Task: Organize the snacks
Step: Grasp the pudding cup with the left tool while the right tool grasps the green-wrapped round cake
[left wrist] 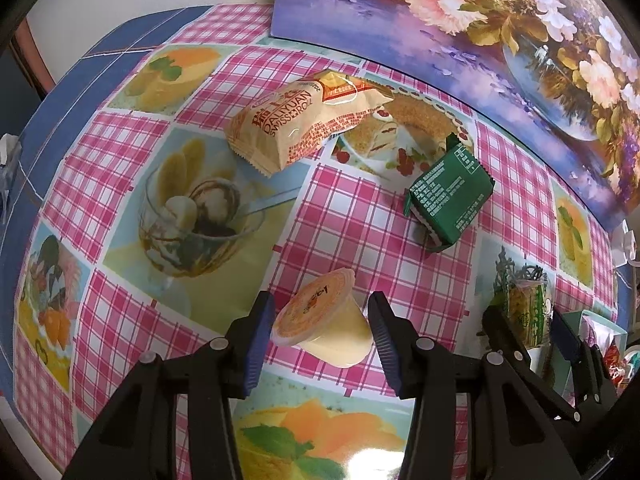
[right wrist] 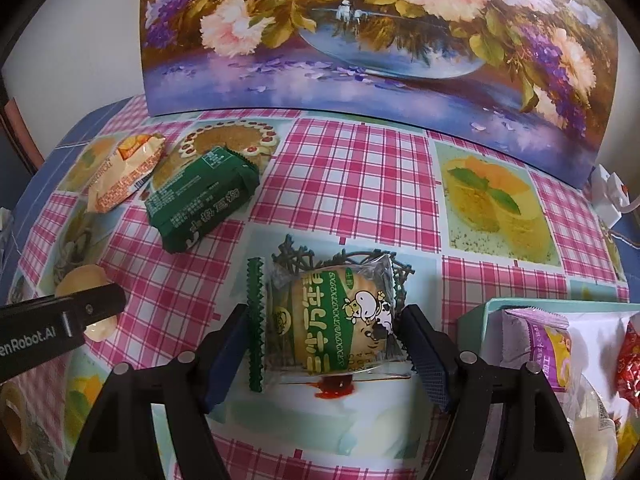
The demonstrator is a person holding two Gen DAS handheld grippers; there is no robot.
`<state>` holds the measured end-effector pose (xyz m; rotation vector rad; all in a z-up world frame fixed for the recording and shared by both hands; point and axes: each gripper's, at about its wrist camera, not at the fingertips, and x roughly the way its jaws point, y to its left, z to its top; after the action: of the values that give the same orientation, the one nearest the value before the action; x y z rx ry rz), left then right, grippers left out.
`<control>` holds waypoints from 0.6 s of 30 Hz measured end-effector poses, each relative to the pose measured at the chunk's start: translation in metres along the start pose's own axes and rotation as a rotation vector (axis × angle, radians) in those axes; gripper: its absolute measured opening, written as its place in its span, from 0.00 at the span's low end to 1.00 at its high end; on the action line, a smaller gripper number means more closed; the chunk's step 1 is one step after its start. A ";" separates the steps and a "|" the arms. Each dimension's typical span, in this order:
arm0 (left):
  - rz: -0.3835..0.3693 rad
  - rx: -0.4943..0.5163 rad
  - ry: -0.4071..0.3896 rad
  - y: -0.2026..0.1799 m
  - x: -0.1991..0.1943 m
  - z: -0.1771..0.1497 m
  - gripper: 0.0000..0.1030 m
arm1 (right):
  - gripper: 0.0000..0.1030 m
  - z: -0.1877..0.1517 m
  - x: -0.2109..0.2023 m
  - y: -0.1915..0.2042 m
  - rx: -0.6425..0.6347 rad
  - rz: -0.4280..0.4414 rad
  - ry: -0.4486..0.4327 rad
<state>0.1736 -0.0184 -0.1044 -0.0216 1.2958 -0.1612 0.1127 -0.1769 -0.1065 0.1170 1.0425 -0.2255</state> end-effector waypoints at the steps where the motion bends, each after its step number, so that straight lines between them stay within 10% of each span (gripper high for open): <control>1: -0.002 -0.003 0.000 0.001 0.000 0.000 0.49 | 0.75 0.000 0.000 0.000 0.002 0.001 0.001; 18: -0.015 0.007 -0.021 -0.003 -0.009 0.003 0.48 | 0.59 0.003 -0.006 -0.009 0.051 0.031 -0.015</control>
<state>0.1735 -0.0207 -0.0949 -0.0273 1.2748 -0.1782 0.1100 -0.1850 -0.0995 0.1769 1.0195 -0.2249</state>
